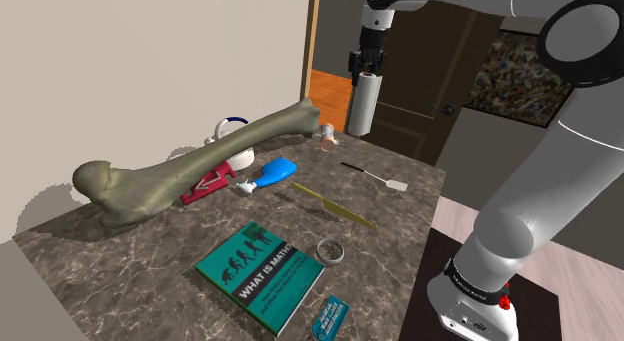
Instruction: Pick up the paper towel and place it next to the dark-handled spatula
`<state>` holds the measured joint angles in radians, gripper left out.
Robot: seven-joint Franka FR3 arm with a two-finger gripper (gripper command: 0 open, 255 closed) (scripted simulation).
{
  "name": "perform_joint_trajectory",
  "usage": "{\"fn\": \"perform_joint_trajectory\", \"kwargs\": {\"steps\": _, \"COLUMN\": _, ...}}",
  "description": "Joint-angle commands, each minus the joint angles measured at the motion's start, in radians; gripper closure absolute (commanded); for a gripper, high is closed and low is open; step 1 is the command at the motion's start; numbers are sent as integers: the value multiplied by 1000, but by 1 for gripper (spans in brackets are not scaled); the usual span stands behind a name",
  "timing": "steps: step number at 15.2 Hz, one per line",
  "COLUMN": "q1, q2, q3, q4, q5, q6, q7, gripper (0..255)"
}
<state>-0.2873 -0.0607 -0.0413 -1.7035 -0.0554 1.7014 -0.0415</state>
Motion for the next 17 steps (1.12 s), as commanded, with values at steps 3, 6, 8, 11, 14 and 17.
{"fn": "perform_joint_trajectory", "kwargs": {"steps": 3, "q1": -45, "q2": 17, "q3": -51, "q4": 52, "q5": 4, "q6": -30, "q7": -99, "gripper": 255}}
{"fn": "perform_joint_trajectory", "kwargs": {"steps": 6, "q1": -78, "q2": 37, "q3": -87, "q4": 103, "q5": 10, "q6": -58, "q7": -171, "gripper": 255}}
{"fn": "perform_joint_trajectory", "kwargs": {"steps": 8, "q1": -101, "q2": 57, "q3": -112, "q4": 145, "q5": 16, "q6": -78, "q7": -219, "gripper": 255}}
{"fn": "perform_joint_trajectory", "kwargs": {"steps": 11, "q1": -137, "q2": 96, "q3": -147, "q4": 219, "q5": 28, "q6": -111, "q7": -292, "gripper": 255}}
{"fn": "perform_joint_trajectory", "kwargs": {"steps": 14, "q1": -177, "q2": 147, "q3": -182, "q4": 310, "q5": 46, "q6": -150, "q7": -365, "gripper": 255}}
{"fn": "perform_joint_trajectory", "kwargs": {"steps": 17, "q1": -224, "q2": 214, "q3": -214, "q4": 423, "q5": 71, "q6": -197, "q7": -439, "gripper": 255}}
